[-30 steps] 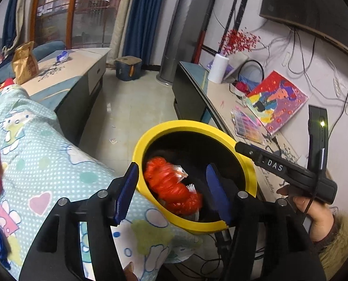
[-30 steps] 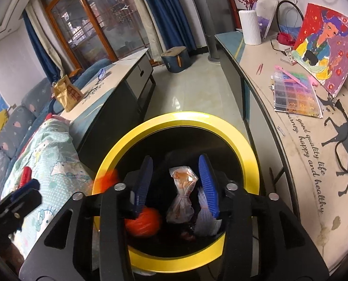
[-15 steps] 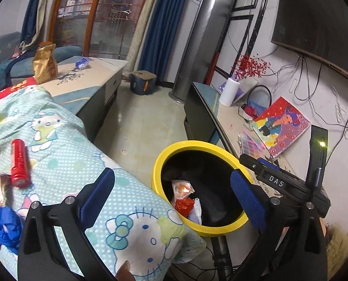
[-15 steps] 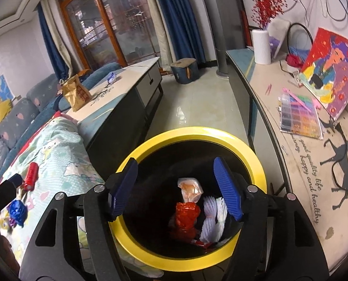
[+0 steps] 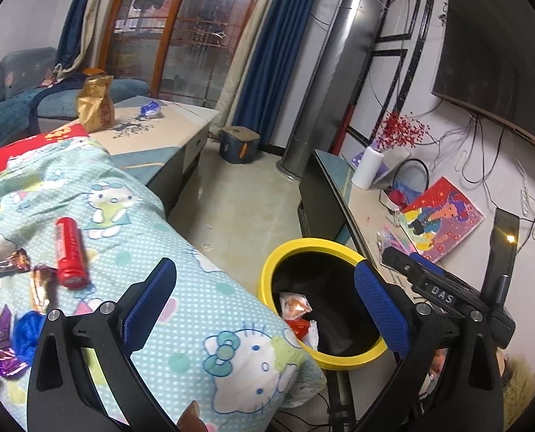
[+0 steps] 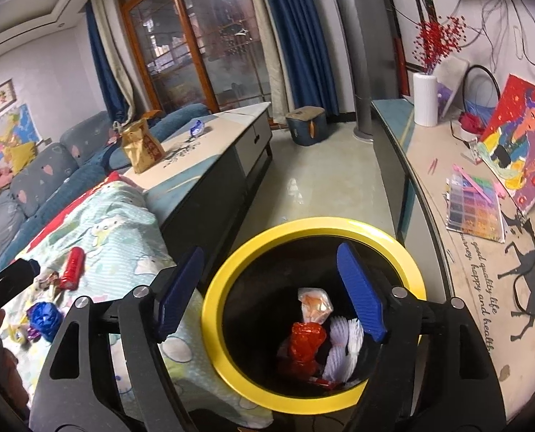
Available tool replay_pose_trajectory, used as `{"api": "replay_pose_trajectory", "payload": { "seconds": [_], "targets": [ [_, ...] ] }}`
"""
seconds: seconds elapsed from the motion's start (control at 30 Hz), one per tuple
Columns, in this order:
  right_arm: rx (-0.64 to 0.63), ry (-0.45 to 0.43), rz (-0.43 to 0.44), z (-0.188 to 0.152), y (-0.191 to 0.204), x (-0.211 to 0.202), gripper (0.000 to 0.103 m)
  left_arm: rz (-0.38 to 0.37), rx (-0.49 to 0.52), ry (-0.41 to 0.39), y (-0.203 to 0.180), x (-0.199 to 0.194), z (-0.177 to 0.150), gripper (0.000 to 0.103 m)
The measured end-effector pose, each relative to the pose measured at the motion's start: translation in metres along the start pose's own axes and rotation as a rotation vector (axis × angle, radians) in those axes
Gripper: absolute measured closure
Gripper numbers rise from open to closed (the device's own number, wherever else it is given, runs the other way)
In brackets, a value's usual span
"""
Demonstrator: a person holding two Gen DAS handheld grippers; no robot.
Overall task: Collect trash
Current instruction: 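Move both open grippers back to the remaining trash on the bed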
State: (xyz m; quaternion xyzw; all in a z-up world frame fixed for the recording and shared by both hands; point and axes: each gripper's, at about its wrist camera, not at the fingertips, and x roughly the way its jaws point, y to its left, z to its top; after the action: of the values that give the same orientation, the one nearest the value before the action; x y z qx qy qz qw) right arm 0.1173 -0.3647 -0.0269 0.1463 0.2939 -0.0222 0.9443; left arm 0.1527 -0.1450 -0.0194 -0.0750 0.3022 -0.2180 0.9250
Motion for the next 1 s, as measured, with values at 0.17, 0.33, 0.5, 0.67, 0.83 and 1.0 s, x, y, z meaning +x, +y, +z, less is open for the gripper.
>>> {"api": "replay_pose_trajectory", "payload": {
  "seconds": [0.17, 0.33, 0.5, 0.67, 0.83, 1.0],
  "targets": [
    [-0.028, -0.008, 0.03, 0.001, 0.015, -0.005, 0.033, 0.034, -0.014, -0.025, 0.012, -0.014, 0.002, 0.006],
    [-0.068, -0.014, 0.072, 0.001, 0.036, -0.012, 0.033, 0.07, -0.025, -0.046, 0.026, -0.028, 0.002, 0.006],
    [-0.107, -0.015, 0.133, 0.0, 0.061, -0.02, 0.033, 0.117, -0.034, -0.067, 0.042, -0.044, 0.001, 0.006],
    [-0.151, -0.001, 0.21, -0.008, 0.094, -0.023, 0.033, 0.175, -0.044, -0.089, 0.06, -0.061, -0.003, 0.006],
    [-0.206, 0.036, 0.278, -0.021, 0.128, -0.021, 0.033, 0.229, -0.077, -0.105, 0.081, -0.077, -0.006, 0.006],
    [-0.269, 0.072, 0.339, -0.032, 0.161, -0.018, 0.033, 0.281, -0.124, -0.121, 0.105, -0.092, -0.007, 0.006]
  ]
}}
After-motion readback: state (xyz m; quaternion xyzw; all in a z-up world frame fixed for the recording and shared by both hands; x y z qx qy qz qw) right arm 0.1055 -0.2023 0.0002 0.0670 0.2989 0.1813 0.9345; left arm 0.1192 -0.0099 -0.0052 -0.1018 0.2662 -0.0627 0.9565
